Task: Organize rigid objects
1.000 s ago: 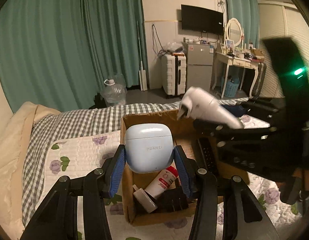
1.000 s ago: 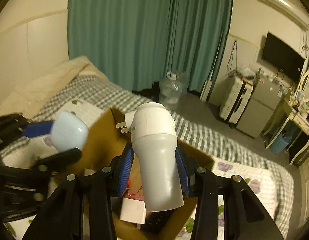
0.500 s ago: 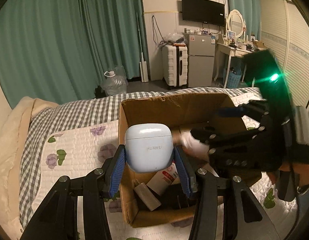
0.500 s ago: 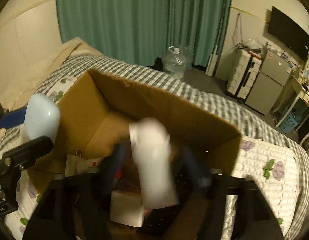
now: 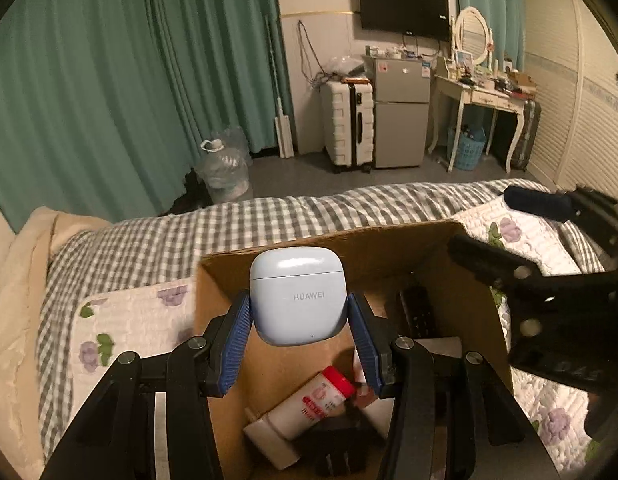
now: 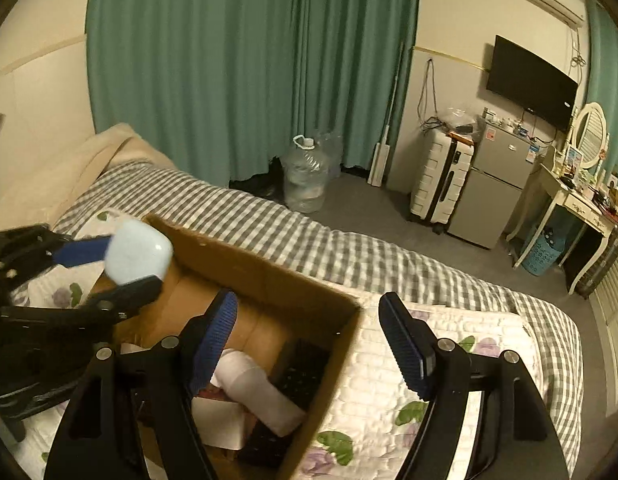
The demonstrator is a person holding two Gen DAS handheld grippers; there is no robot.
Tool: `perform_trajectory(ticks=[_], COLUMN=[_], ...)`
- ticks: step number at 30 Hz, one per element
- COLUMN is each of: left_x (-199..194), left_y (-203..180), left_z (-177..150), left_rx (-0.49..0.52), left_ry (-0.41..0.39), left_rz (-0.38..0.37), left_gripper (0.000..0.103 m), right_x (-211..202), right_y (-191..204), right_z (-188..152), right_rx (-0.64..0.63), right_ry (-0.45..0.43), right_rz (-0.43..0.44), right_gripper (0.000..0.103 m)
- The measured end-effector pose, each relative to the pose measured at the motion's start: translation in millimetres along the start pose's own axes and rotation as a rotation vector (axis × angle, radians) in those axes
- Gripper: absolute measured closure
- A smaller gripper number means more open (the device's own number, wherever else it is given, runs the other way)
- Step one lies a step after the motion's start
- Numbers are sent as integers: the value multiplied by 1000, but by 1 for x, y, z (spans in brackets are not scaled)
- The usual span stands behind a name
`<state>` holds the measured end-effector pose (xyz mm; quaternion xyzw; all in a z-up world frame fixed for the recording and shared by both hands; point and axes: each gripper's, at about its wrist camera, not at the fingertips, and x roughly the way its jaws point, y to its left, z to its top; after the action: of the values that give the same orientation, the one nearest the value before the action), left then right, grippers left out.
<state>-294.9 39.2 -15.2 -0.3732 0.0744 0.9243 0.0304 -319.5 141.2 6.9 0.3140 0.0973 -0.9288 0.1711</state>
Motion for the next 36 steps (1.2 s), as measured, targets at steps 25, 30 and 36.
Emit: perform_trajectory(ticks=[25,30,36], left_x=[-206,-267,-308], left_y=[23,41,50], left_z=[10,-5,-34], left_rx=[-47,-75,-85], left_ry=[-402,-488,-583], left_rz=[196,184,160], left_gripper=[26,23,22], right_x=[-166,-239,-298], right_y=[-11,6,32], right_z=[33,34,15], right_rx=[55,70,94], right_ry=[-167,-252,-350], right_rz=[-160,-231,-223], right_gripper=[0,0,0])
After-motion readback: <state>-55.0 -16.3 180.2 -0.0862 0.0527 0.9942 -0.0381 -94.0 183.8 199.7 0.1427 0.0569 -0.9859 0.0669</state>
